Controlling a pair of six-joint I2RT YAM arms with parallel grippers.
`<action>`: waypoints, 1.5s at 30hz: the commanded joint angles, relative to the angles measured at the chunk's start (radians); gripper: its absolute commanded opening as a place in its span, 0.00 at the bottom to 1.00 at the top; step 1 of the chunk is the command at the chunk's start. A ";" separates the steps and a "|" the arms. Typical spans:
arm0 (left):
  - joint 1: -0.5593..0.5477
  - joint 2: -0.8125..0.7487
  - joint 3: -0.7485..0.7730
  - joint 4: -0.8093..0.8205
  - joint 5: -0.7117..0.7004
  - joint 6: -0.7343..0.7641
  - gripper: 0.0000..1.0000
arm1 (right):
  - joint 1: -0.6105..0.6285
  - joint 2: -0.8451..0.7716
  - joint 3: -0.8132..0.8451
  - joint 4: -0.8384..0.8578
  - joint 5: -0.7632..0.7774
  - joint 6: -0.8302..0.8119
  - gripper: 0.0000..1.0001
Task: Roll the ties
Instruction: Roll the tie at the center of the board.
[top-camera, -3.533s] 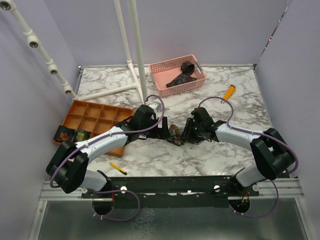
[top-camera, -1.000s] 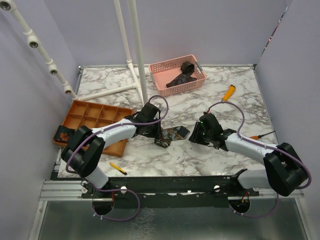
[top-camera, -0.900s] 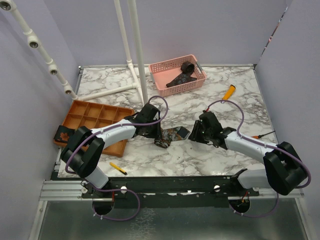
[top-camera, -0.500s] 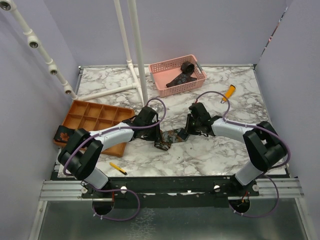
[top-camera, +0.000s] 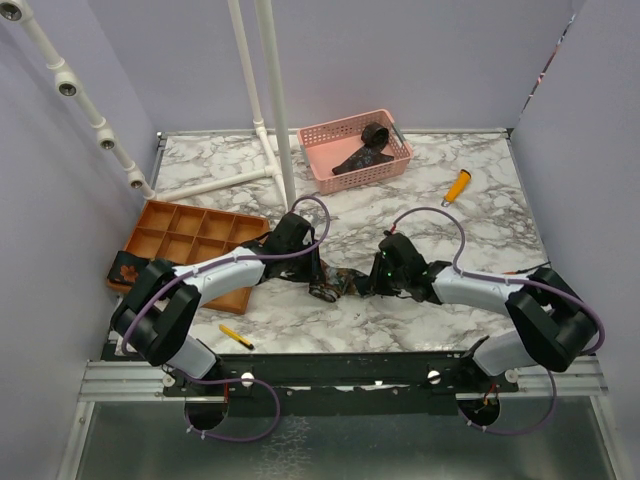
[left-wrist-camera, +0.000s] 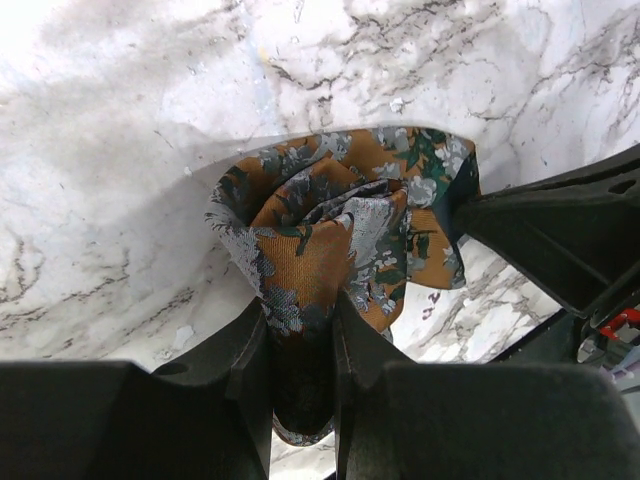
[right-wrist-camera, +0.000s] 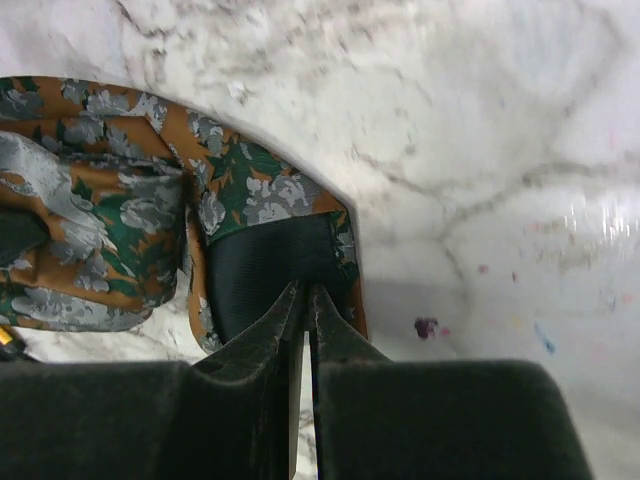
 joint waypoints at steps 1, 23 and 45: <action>-0.007 -0.046 -0.042 0.022 0.074 -0.009 0.00 | 0.024 -0.063 -0.125 -0.224 0.069 0.121 0.10; -0.045 -0.089 -0.022 -0.116 -0.164 -0.009 0.00 | 0.036 -0.334 -0.135 -0.356 0.094 0.119 0.11; -0.219 0.170 0.297 -0.542 -0.714 -0.096 0.00 | 0.036 -0.520 -0.161 -0.450 0.118 0.148 0.14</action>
